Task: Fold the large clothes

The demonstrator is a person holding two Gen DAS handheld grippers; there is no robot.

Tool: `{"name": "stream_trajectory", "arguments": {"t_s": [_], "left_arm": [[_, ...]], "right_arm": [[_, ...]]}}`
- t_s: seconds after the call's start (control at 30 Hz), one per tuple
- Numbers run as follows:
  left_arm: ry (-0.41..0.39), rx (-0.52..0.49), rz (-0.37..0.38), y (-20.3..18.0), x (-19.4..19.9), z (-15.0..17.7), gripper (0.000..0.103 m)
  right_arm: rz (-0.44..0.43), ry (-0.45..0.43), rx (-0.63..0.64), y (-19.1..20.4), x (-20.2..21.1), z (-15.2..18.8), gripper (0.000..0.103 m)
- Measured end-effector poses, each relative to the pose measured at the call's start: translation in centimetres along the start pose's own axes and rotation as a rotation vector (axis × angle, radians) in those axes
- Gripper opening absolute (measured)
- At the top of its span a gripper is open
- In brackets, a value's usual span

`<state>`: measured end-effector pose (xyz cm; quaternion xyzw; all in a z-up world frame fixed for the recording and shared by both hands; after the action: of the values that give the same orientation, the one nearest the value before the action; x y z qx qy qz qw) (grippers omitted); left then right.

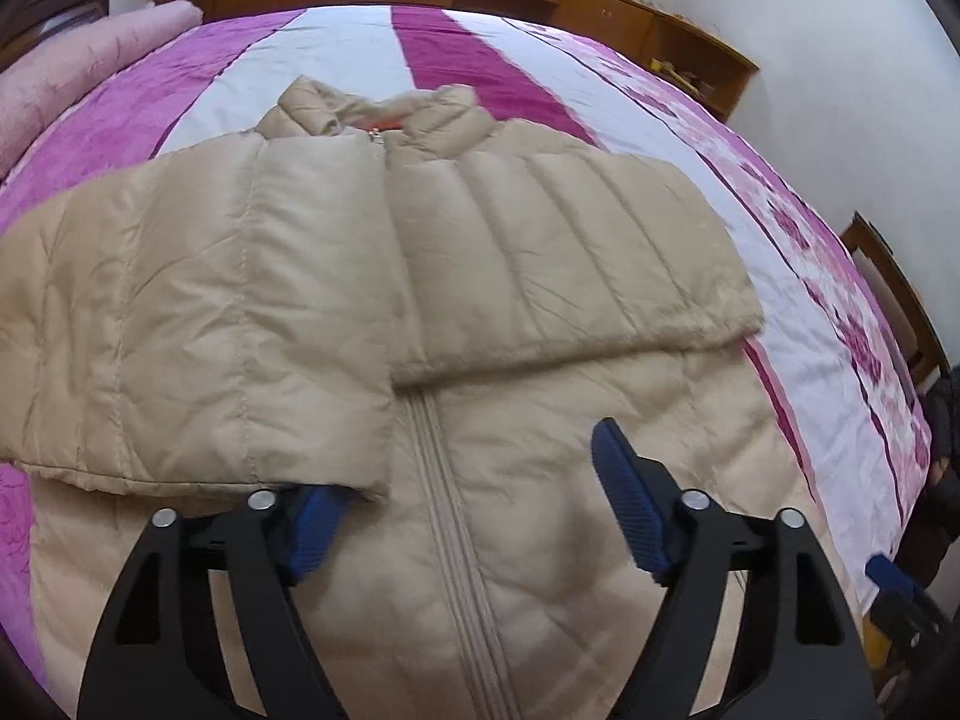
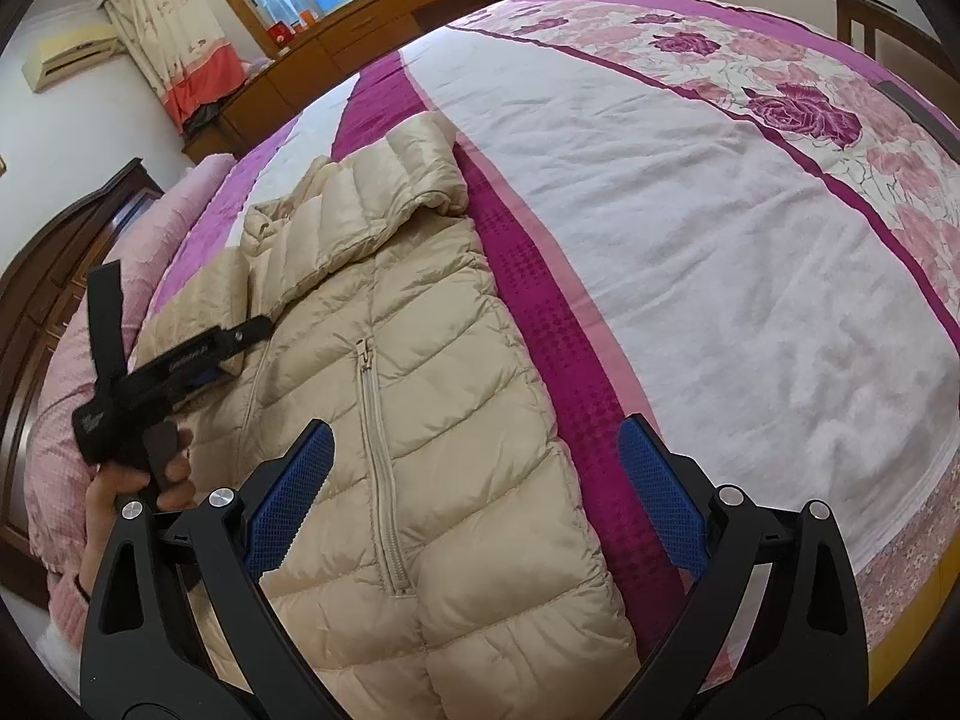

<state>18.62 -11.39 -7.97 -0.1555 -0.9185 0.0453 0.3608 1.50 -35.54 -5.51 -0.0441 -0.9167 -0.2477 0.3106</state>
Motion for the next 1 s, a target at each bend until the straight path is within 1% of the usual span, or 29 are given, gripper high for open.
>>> {"name": "stream_trajectory", "arguments": {"t_s": [0.1,0.23,0.4,0.77,1.0], "left_arm": [[0.02,0.001,-0.01,-0.1,1.0,0.4,0.079],[0.05,0.028,-0.02,0.6,2.8,1.2,0.079],[0.056,0.016,-0.059,2.0,5.0,1.9,0.079],[0.03,0.05,-0.152,7.4,9.7,2.6,0.079],[0.007,0.094,-0.223,11.8,11.5,2.6,0.079]], "right_arm": [[-0.002,-0.005,0.002,0.0,0.2,-0.1,0.095],[-0.009,-0.008,0.006,0.3,0.4,-0.2,0.095],[-0.019,0.0,0.021,1.2,0.5,0.3,0.095],[-0.059,0.015,0.075,4.8,0.4,0.9,0.095],[-0.106,0.037,0.14,8.8,-0.4,1.2,0.095]]}}
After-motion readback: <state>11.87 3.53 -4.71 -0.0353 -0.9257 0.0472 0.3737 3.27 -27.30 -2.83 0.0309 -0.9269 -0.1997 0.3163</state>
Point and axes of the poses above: each gripper's, at about its wrist camera, not at the fingertips, and x roughly against the way its jaws point, y to its left, z to its underside, the point moved 4 cm from there along -x, roughly the way its jaws point, and after that the axes turned 13 degrees about -y, right-handed, at the moved point
